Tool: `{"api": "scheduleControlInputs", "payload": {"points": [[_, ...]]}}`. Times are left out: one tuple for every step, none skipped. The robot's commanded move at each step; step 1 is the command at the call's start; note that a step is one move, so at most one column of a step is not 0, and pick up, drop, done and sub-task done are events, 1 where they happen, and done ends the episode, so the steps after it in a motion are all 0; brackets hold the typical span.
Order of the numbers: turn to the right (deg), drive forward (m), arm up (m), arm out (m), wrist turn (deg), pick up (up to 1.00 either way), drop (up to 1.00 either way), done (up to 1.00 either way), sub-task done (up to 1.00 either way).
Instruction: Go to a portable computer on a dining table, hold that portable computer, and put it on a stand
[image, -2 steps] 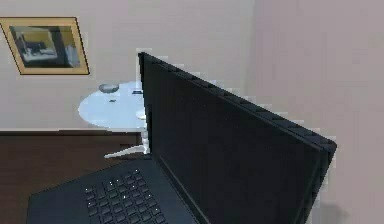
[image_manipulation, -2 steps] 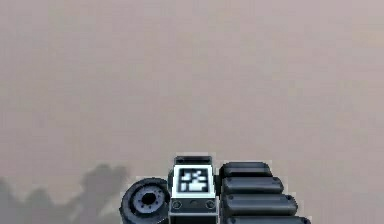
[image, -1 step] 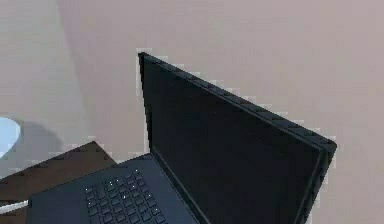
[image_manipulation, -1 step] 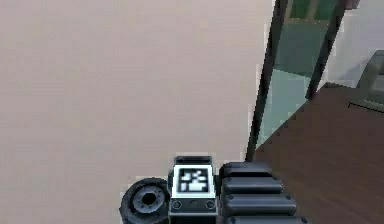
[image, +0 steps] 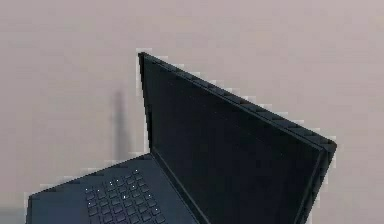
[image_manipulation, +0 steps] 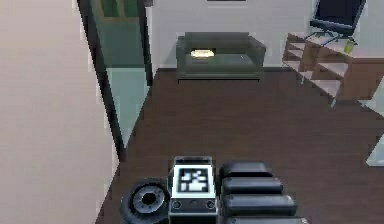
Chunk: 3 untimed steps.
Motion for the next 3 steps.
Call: {"api": "scheduleControlInputs", "payload": {"points": [[45.0,0.0,0.0,0.0,0.0,0.0,0.0,0.0,0.0],[39.0,0.0,0.0,0.0,0.0,0.0,0.0,0.0,0.0],[0.0,1.0,0.0,0.0,0.0,0.0,0.0,0.0,0.0]]}}
